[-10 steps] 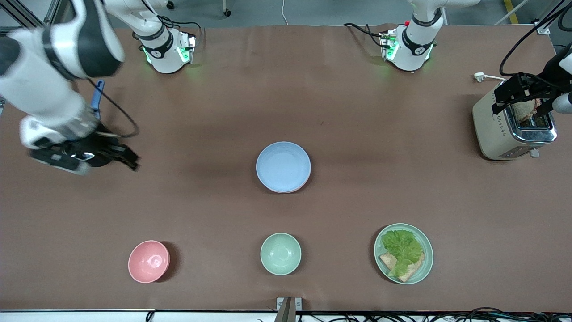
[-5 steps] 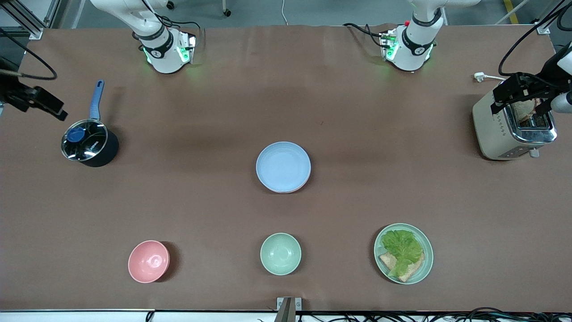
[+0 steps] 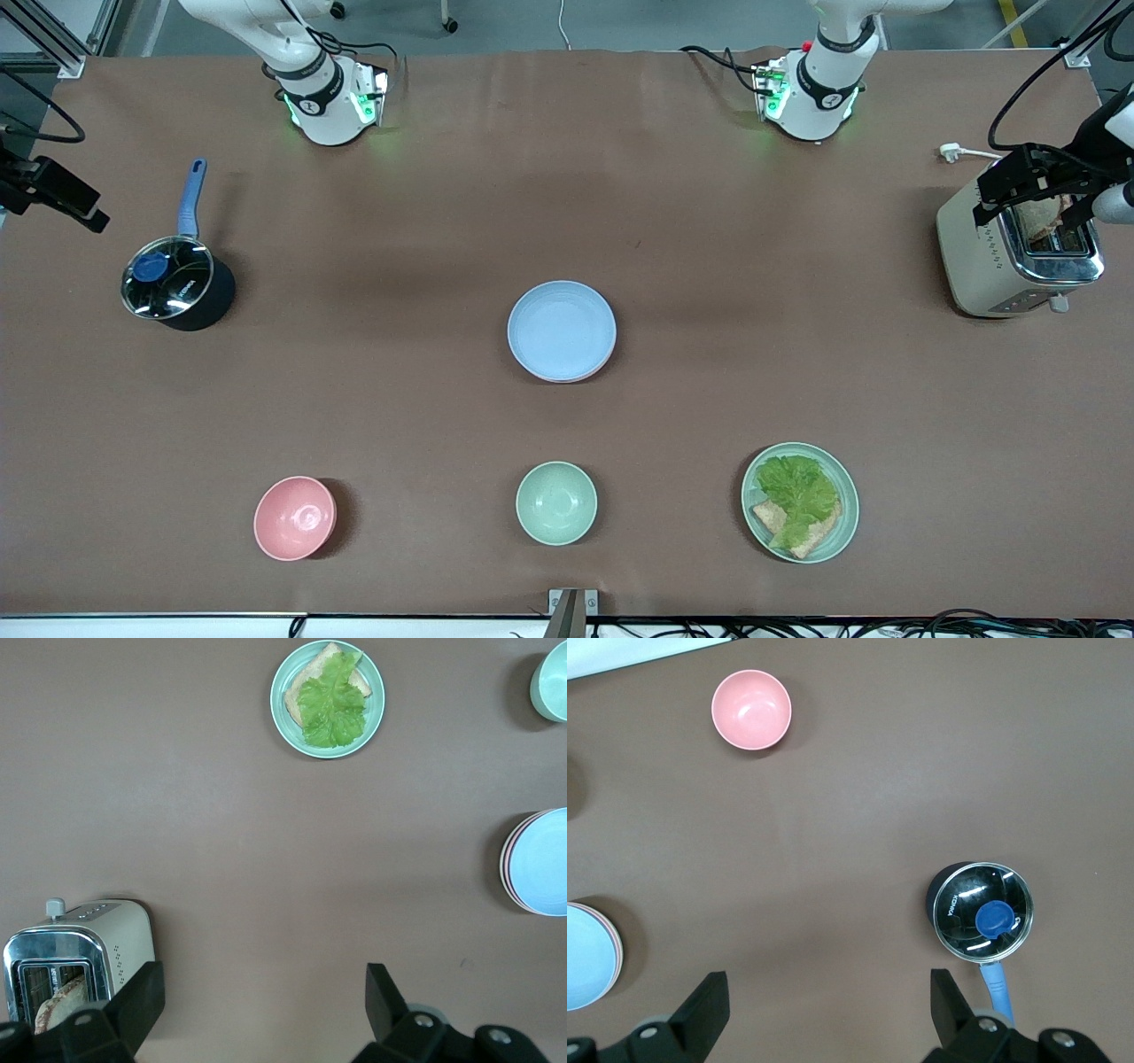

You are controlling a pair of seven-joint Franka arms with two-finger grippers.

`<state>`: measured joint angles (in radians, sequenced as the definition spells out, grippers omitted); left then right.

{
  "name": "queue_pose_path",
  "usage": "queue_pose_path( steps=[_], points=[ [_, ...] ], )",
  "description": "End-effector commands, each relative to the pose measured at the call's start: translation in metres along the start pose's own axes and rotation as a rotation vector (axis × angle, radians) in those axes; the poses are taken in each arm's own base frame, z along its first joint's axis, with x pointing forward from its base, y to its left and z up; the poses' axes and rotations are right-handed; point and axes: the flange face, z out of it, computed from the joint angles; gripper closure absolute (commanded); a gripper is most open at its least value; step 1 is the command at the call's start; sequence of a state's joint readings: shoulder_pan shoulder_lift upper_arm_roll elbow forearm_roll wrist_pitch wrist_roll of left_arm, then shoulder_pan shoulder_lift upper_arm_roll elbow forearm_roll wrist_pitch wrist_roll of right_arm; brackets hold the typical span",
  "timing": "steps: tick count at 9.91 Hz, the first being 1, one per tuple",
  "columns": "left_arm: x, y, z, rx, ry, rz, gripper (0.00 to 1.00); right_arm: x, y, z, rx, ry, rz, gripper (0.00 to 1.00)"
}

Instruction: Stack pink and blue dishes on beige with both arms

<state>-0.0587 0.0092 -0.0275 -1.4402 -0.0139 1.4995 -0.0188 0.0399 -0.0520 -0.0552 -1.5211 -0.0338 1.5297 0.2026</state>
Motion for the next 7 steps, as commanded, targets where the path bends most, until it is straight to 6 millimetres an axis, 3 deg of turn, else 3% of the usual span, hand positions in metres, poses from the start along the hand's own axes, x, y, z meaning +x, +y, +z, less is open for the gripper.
queue_pose_path(
  steps=[1, 7],
  points=[
    [0.000, -0.002, 0.013, 0.011, -0.041, -0.010, 0.00, 0.004, 0.010, -0.002, -0.014, -0.008, -0.034, 0.00],
    [0.013, -0.006, 0.015, 0.031, 0.018, -0.006, 0.00, 0.000, 0.014, -0.001, -0.010, -0.037, -0.013, 0.00]
  ],
)
